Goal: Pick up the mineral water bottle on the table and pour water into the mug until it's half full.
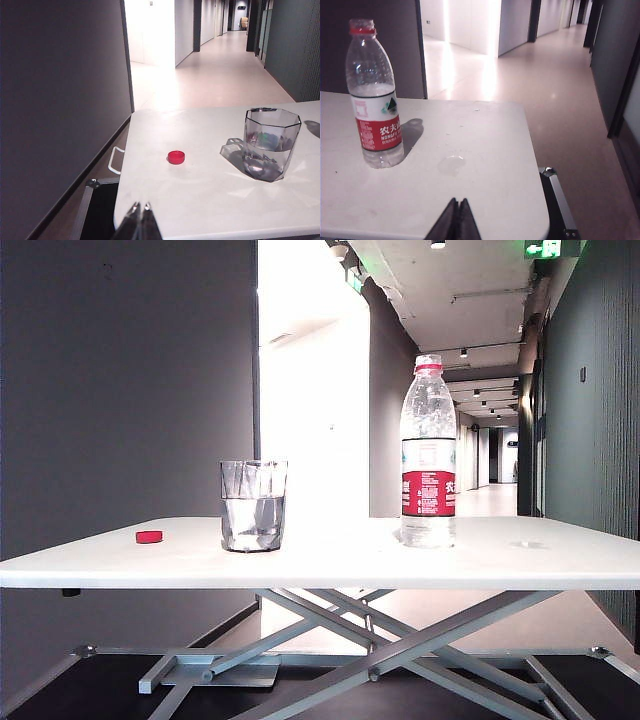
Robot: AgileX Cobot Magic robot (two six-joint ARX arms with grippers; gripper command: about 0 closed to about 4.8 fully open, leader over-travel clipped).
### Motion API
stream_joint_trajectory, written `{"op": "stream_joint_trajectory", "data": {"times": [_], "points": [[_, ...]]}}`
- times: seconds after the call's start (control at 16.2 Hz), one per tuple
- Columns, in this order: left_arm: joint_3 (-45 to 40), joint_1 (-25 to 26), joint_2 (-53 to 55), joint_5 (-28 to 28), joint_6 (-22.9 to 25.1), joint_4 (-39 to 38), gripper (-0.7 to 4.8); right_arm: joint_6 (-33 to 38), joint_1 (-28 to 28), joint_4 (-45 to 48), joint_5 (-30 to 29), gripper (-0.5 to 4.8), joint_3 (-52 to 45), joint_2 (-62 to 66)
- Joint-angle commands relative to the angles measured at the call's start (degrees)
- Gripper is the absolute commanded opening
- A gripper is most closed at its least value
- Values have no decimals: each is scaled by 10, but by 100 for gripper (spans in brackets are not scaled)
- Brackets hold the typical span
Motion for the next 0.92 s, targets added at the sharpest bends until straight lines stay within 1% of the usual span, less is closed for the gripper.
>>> {"op": "stream_joint_trajectory", "data": {"times": [0.06, 0.18, 0.37, 0.43, 0.62, 0.92], "points": [[1, 0, 0, -2, 2, 12, -5, -2, 0, -33, 4, -9, -16, -63], [1, -1, 0, -1, 1, 16, -5, -5, 0, -38, -3, -9, -16, -64], [1, 0, 0, -4, 6, 15, -5, -8, 0, -3, 2, -9, -16, -64], [1, 0, 0, -15, 15, 19, -5, -9, 0, 13, 8, -9, -16, -64], [1, -1, 0, -22, 14, 17, -5, -4, 1, 38, -1, -9, -16, -64], [1, 0, 0, -22, 13, 1, -5, -4, 0, 21, -1, -8, -16, -64]]}}
